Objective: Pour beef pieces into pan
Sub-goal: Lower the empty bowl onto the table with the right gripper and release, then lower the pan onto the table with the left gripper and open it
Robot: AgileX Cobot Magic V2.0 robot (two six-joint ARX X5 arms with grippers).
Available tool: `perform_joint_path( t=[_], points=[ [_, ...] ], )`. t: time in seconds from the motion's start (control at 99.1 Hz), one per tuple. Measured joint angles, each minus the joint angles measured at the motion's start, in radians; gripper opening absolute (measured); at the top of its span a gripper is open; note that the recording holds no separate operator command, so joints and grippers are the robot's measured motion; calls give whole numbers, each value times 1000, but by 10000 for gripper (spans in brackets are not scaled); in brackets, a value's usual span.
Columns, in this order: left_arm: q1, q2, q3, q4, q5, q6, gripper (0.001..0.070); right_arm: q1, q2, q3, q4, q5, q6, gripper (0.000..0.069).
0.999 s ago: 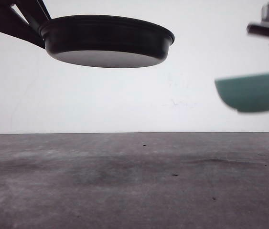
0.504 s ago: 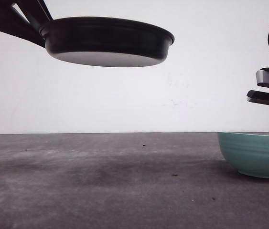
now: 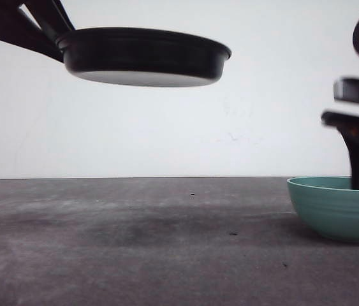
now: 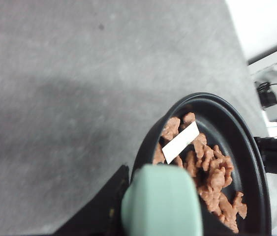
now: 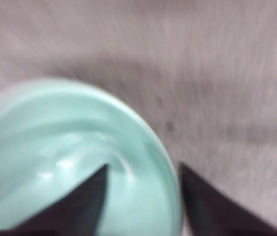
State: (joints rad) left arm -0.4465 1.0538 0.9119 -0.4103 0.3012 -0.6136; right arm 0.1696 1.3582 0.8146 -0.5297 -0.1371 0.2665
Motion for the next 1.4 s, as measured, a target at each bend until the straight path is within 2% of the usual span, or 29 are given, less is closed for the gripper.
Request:
perform_joint_path(
  t=[0.131, 0.222, 0.252, 0.272, 0.353, 0.383, 0.434, 0.484, 0.646, 0.847, 1.17, 1.402],
  points=[
    [0, 14, 0, 19, -5, 0, 50, 0, -71, 10, -6, 3, 4, 498],
    [0, 48, 0, 26, -18, 0, 50, -1, -135, 55, -50, 2, 4, 536],
    [0, 66, 0, 29, -18, 1, 50, -1, -163, 77, -69, 1, 5, 508],
    [0, 79, 0, 34, -18, 2, 50, -1, -180, 94, -86, -3, 5, 467],
    [0, 137, 0, 72, -18, 13, 50, 4, -269, 170, -153, -41, -2, 215],
    [0, 158, 0, 90, -18, 16, 50, 10, -304, 195, -175, -53, -8, 145],
    [0, 192, 0, 124, -18, 19, 50, 23, -363, 234, -211, -68, -17, 76],
    [-1, 224, 0, 154, -18, 19, 50, 36, -418, 270, -235, -70, -26, 44],
    [-3, 330, 0, 178, -17, 19, 50, 59, -589, 343, -248, -72, -35, 17],
    [-3, 440, 0, 183, -16, 19, 50, 60, -740, 349, -262, -72, -35, 16],
    [-2, 545, 0, 212, -17, 19, 50, 60, -786, 349, -304, -72, -35, 16],
    [11, 550, 5, 212, -10, 30, 59, 60, -785, 349, -320, -72, -35, 16]
  ],
)
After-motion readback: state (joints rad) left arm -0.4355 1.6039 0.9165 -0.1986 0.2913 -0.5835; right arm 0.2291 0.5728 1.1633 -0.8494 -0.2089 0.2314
